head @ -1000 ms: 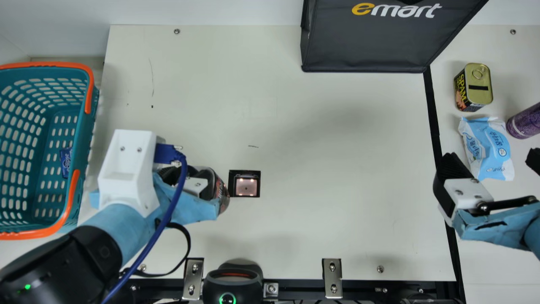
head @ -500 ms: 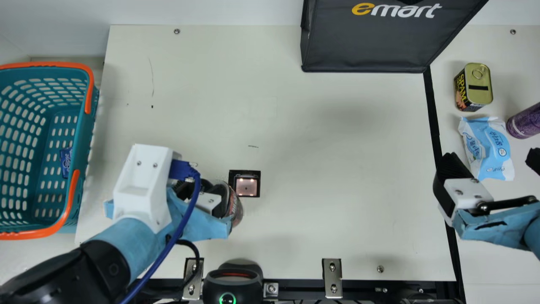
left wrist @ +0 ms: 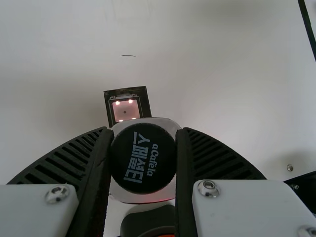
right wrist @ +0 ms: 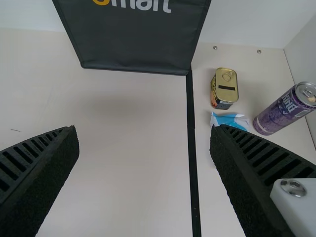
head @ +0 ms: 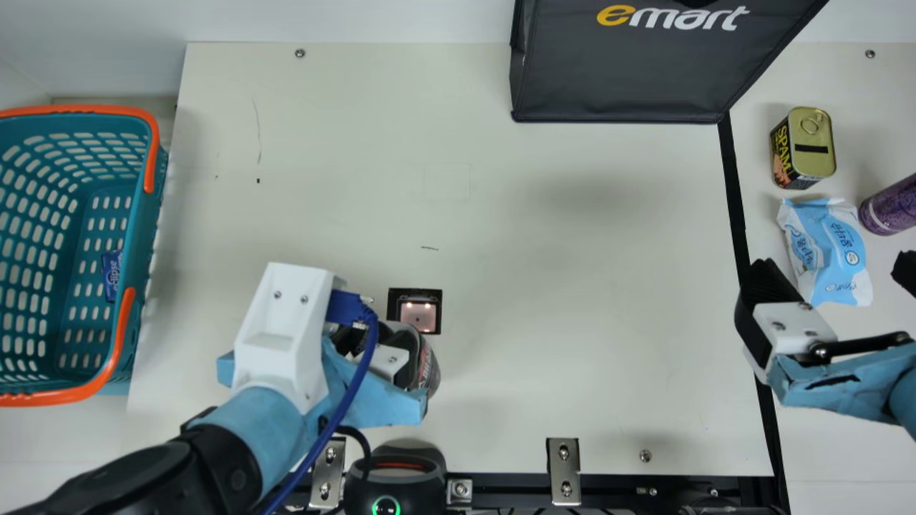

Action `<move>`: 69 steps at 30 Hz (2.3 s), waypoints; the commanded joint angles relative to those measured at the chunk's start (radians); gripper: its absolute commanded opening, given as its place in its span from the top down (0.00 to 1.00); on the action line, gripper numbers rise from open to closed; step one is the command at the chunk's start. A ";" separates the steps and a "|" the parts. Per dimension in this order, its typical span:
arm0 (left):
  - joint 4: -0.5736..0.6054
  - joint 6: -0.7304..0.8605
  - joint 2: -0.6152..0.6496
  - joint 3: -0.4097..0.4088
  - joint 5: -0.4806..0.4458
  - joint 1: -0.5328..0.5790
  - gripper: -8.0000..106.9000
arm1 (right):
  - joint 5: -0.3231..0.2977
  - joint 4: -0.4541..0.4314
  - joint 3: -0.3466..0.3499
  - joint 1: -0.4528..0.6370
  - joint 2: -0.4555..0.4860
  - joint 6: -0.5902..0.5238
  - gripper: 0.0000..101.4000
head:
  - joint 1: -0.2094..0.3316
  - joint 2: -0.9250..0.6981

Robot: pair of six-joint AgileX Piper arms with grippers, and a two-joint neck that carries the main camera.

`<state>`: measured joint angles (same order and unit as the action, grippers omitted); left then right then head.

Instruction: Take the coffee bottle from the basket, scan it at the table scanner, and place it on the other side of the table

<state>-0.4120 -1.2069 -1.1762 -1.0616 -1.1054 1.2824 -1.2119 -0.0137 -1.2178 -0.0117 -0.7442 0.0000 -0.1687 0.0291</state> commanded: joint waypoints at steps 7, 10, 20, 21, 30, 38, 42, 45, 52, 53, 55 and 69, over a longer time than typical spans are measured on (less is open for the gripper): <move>-0.058 -0.018 -0.035 -0.020 -0.044 0.036 1.00 | 0.000 0.000 0.000 0.000 0.000 0.000 0.06 | 0.030 -0.002; -0.081 -0.024 -0.047 -0.025 -0.065 0.049 1.00 | 0.000 0.000 0.000 0.000 0.000 0.000 0.06 | 0.030 -0.002; -0.090 0.014 -0.048 -0.036 -0.073 0.056 1.00 | 0.000 0.000 0.000 0.000 0.000 0.000 0.06 | 0.030 -0.002; -0.086 0.026 -0.043 -0.035 -0.069 0.051 1.00 | 0.000 0.000 0.000 0.000 0.000 0.000 0.06 | 0.030 -0.002; -0.008 0.225 0.031 0.015 0.021 -0.042 1.00 | 0.000 0.000 0.000 0.000 0.000 0.000 0.06 | 0.030 -0.002; 0.148 0.480 0.108 0.072 0.144 -0.207 1.00 | 0.001 0.000 0.000 0.000 0.000 0.000 0.06 | 0.030 -0.002; 0.263 0.633 0.130 0.098 0.198 -0.283 1.00 | 0.001 0.000 0.000 0.000 0.000 0.000 0.06 | 0.030 -0.002; 0.363 0.751 0.141 0.116 0.228 -0.336 1.00 | 0.001 0.000 0.000 0.000 0.000 0.000 0.06 | 0.030 -0.002; 0.595 1.036 0.142 0.137 0.252 -0.458 1.00 | 0.001 0.000 0.000 0.000 0.000 0.000 0.06 | 0.030 -0.002; 0.627 1.077 0.141 0.137 0.249 -0.476 1.00 | 0.001 0.000 0.000 0.000 0.000 0.000 0.06 | 0.030 -0.002; 0.693 1.161 0.136 0.136 0.241 -0.516 1.00 | 0.001 0.000 0.000 0.000 0.000 0.000 0.06 | 0.030 -0.002; 0.987 1.650 0.086 0.112 0.107 -0.762 1.00 | 0.001 0.000 0.000 0.000 0.000 0.000 0.06 | 0.030 -0.002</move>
<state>0.5555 0.3326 -1.0891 -0.9486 -0.9868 0.5383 -1.2109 -0.0137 -1.2178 -0.0117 -0.7442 0.0000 -0.1672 0.0291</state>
